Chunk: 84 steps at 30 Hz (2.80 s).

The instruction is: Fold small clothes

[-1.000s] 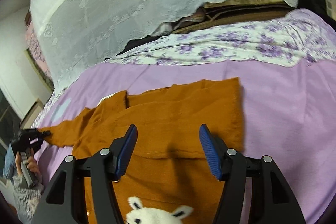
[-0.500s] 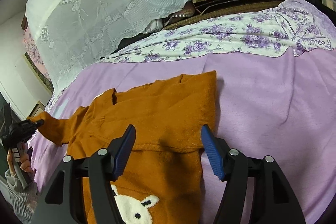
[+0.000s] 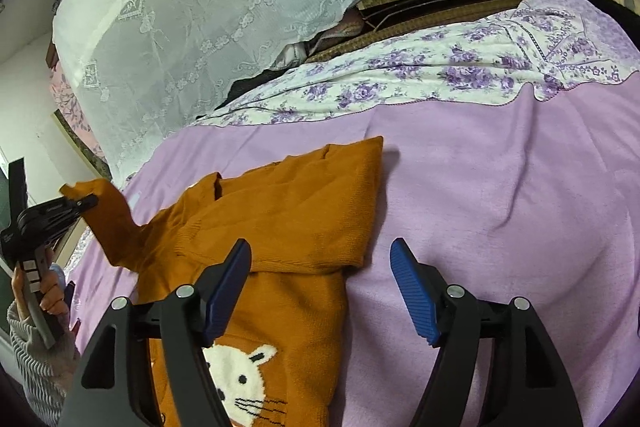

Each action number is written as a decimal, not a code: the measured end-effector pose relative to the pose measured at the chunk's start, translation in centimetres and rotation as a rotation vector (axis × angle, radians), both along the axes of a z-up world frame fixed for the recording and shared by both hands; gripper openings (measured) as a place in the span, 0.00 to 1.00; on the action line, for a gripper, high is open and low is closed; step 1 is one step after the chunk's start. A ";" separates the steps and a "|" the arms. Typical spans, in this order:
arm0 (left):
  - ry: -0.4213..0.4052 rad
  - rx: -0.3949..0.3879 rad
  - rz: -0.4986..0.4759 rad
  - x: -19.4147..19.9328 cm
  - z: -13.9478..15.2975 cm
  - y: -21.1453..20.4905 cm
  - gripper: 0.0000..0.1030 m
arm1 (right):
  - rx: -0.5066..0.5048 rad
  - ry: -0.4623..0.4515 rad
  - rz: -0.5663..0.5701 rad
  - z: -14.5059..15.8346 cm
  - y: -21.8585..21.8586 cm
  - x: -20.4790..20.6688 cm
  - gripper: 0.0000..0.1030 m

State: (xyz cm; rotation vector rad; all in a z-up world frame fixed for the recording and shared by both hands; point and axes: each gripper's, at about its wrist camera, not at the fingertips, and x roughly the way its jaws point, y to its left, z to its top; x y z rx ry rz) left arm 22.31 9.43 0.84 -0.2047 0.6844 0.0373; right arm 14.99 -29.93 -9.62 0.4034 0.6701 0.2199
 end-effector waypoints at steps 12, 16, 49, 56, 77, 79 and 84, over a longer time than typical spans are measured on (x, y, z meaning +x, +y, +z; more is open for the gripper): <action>-0.003 0.043 -0.106 1.5 0.6 -7.6 0.05 | 0.138 0.058 -0.020 -0.6 -1.8 0.5 0.72; 0.011 0.060 -0.150 2.0 -0.2 -10.6 0.05 | 0.164 0.061 -0.029 -0.6 -2.3 0.4 0.72; 0.053 0.281 -0.126 -0.1 -5.2 -8.7 0.94 | 0.293 0.021 0.046 0.9 -1.3 1.1 0.72; 0.168 0.195 -0.009 3.2 -8.1 -2.5 0.94 | 0.180 0.138 0.054 0.3 3.8 6.3 0.69; 0.286 0.065 0.085 6.0 -13.2 2.5 0.96 | 0.031 0.143 0.036 -2.0 4.6 9.2 0.16; 0.270 0.067 0.085 5.9 -12.8 2.5 0.96 | 0.066 0.118 0.057 -1.5 5.3 9.1 0.54; 0.261 0.115 0.093 5.9 -13.2 2.0 0.96 | -0.077 0.166 0.078 -2.7 8.5 10.5 0.21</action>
